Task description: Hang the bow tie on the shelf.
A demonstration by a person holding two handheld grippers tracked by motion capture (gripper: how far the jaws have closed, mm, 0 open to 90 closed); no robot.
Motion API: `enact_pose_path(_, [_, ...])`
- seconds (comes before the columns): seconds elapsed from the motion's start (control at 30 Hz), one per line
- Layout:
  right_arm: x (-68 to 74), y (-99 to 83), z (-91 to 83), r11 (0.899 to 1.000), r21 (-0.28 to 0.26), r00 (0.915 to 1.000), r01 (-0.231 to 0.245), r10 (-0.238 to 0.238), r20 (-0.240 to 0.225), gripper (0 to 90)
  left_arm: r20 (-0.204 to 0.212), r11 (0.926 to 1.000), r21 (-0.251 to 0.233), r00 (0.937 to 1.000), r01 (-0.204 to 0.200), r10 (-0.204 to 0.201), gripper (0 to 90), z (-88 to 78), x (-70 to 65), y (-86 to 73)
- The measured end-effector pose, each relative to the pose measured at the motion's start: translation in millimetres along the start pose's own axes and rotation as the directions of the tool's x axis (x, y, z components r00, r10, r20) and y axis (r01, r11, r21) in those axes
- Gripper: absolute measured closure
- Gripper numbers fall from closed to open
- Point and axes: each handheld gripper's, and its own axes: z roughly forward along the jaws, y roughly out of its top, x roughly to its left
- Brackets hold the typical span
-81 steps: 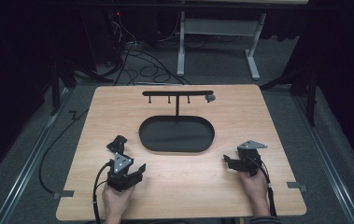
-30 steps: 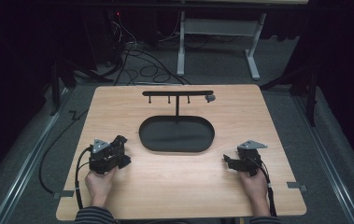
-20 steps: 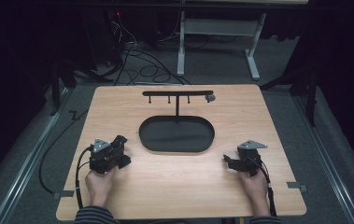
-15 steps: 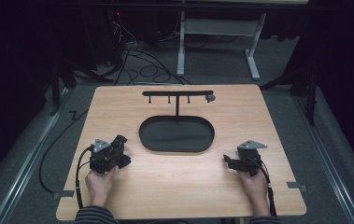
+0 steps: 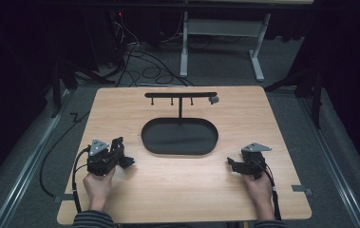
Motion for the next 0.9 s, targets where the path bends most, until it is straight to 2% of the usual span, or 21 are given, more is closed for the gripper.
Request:
enact_pose_path(0.07, [0.0, 0.0, 0.0, 1.0, 0.0, 1.0, 0.0, 0.0, 0.0, 31.2, 0.001, 0.9999, 0.0, 0.9999, 0.014, -0.014, 89.0, -2.3, -0.6, 1.0])
enact_pose_path(0.13, [0.1, 0.0, 0.0, 1.0, 0.0, 1.0, 0.003, -0.003, 0.0, 31.2, 0.022, 0.9994, -0.021, 0.9994, 0.027, -0.027, 89.1, -7.4, -0.9, 4.7])
enact_pose_path(0.3, [0.1, 0.0, 0.0, 1.0, 0.0, 1.0, 0.003, -0.003, 0.0, 31.1, 0.049, 0.9984, -0.049, 0.9984, 0.029, -0.027, 89.1, -14.7, -4.7, 13.2])
enact_pose_path(0.47, [0.0, 0.0, 0.0, 1.0, 0.001, 1.0, 0.003, -0.003, 0.0, 31.1, 0.057, 0.9974, -0.068, 0.9982, 0.022, -0.018, 89.1, -20.1, -8.2, 19.7])
enact_pose_path(0.57, [-0.2, 0.0, -0.1, 1.0, 0.0, 1.0, 0.001, -0.001, -0.001, 31.1, 0.078, 0.9964, -0.077, 0.9966, 0.034, -0.028, 89.1, -21.1, -9.9, 23.1])
enact_pose_path(0.73, [-0.4, 0.0, -0.2, 1.0, 0.0, 1.0, 0.0, 0.0, -0.003, 31.0, 0.089, 0.996, -0.089, 0.996, 0.006, 0.002, 89.1, -21.0, -17.9, 31.6])
enact_pose_path(0.9, [-0.5, -0.1, -0.2, 1.0, 0.0, 1.0, 0.001, -0.001, -0.003, 31.0, 0.092, 0.9964, -0.081, 0.9952, -0.026, 0.033, 89.2, -19.0, -22.1, 37.6])
